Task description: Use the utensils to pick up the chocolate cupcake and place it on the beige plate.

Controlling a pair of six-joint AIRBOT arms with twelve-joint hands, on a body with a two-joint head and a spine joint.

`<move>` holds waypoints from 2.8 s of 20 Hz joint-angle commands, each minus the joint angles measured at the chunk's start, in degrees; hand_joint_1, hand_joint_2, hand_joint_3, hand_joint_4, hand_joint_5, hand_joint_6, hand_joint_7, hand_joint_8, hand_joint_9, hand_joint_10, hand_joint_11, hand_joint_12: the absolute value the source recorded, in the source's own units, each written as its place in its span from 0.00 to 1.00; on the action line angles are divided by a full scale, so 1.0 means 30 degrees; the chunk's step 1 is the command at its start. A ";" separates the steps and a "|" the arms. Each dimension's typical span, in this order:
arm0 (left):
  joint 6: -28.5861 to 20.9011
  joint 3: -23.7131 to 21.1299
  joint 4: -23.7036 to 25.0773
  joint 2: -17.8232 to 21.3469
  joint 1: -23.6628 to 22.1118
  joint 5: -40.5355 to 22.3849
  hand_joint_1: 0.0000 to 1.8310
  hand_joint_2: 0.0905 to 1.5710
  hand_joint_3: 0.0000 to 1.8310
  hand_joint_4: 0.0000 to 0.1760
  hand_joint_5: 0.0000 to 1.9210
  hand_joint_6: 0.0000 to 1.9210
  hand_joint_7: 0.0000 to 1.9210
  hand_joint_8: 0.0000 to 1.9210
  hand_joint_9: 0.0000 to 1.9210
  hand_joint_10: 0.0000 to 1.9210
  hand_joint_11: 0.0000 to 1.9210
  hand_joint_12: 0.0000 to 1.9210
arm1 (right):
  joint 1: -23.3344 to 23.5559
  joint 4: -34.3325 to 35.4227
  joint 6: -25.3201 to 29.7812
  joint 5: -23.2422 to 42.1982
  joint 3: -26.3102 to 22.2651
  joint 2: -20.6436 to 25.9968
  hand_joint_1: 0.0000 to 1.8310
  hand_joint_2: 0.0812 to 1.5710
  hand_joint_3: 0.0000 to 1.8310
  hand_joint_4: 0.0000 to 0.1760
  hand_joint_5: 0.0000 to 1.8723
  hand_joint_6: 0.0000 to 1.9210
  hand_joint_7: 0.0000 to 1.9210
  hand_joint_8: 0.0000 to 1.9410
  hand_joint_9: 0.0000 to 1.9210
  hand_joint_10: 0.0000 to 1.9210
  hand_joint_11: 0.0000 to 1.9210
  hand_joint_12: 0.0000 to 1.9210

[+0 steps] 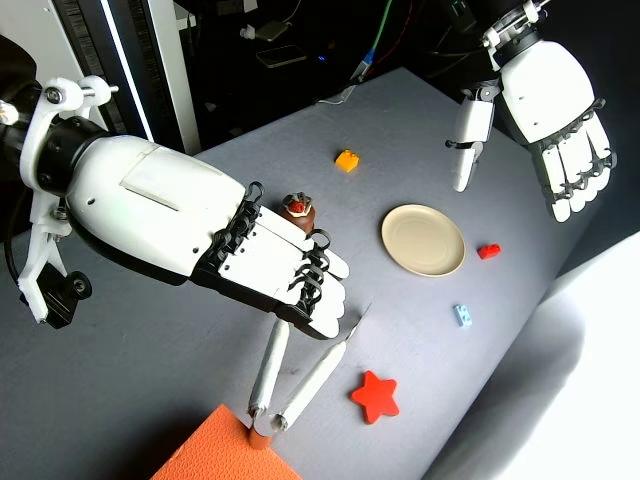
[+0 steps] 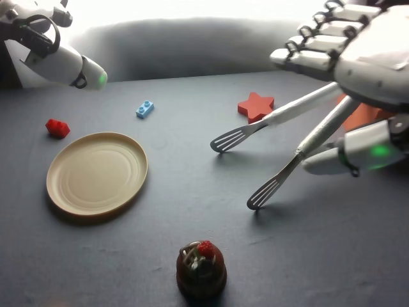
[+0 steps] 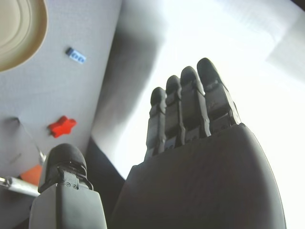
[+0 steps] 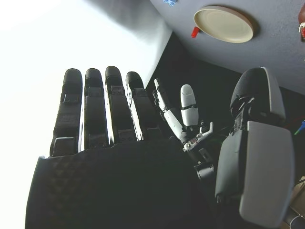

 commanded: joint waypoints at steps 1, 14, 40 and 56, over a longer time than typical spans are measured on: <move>0.0099 0.0112 0.1277 0.0180 -0.0304 -0.0394 0.08 0.65 0.00 0.00 0.08 0.00 0.09 0.00 0.08 0.00 0.00 0.20 | 0.0412 -0.0401 -0.0152 0.0868 0.0170 -0.0077 0.15 0.56 0.00 0.00 0.04 0.00 0.04 0.00 0.05 0.00 0.00 0.14; 0.0477 0.0351 0.1277 0.0262 -0.0369 -0.0380 0.08 0.66 0.00 0.00 0.10 0.00 0.11 0.00 0.11 0.00 0.00 0.24 | 0.1745 -0.0399 0.0843 -0.2548 0.3421 -0.1431 0.23 0.58 0.00 0.00 0.00 0.00 0.02 0.00 0.02 0.00 0.00 0.09; 0.2773 -0.0014 -0.0950 0.0238 -0.1594 0.2015 0.10 0.66 0.00 0.00 0.09 0.00 0.10 0.00 0.10 0.00 0.00 0.20 | 0.4012 -2.7802 3.0094 -0.9766 0.7406 -0.5107 0.24 0.57 0.00 0.00 0.00 0.00 0.00 0.00 0.00 0.00 0.00 0.00; 0.3260 0.0173 -0.1645 0.0154 -0.1861 0.2326 0.11 0.66 0.00 0.00 0.09 0.00 0.09 0.00 0.10 0.00 0.00 0.25 | 0.4486 -3.0625 3.5469 -1.3688 0.8344 -0.6795 0.26 0.58 0.00 0.00 0.00 0.00 0.00 0.00 0.00 0.00 0.00 0.00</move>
